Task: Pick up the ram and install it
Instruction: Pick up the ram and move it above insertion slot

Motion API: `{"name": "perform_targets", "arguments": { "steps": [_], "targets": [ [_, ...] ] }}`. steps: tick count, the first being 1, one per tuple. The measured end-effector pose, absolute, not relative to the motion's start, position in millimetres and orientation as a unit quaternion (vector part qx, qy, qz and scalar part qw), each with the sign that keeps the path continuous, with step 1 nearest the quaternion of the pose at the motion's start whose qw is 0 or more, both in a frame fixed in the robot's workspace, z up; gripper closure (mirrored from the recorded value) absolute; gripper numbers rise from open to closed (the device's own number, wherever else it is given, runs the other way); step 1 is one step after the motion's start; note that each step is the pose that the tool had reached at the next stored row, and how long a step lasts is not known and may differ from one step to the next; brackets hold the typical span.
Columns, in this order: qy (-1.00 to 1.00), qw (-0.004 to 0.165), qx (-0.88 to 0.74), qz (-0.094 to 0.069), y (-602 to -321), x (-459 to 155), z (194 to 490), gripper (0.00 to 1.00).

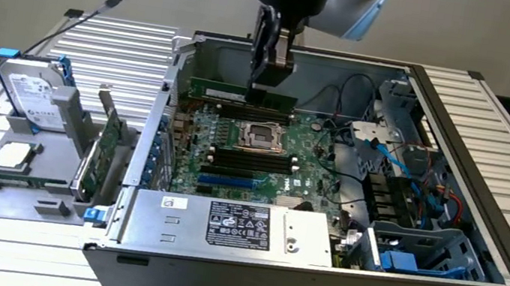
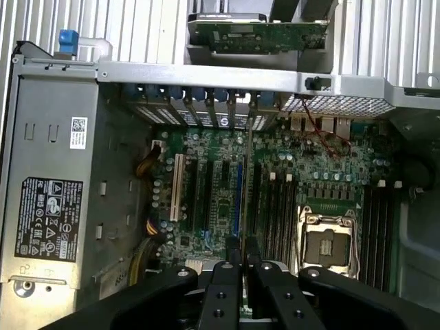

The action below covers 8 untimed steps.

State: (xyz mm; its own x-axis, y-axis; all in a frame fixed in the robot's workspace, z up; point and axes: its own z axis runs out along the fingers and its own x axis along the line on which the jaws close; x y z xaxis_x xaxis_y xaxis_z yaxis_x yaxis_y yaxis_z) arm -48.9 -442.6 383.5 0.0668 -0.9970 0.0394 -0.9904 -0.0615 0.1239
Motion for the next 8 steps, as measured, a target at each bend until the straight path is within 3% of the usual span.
{"name": "perform_targets", "arguments": {
  "steps": [8],
  "targets": [
    [-0.683,0.056,0.728,-0.025,-421,-38,376,0.86]
  ]
}}
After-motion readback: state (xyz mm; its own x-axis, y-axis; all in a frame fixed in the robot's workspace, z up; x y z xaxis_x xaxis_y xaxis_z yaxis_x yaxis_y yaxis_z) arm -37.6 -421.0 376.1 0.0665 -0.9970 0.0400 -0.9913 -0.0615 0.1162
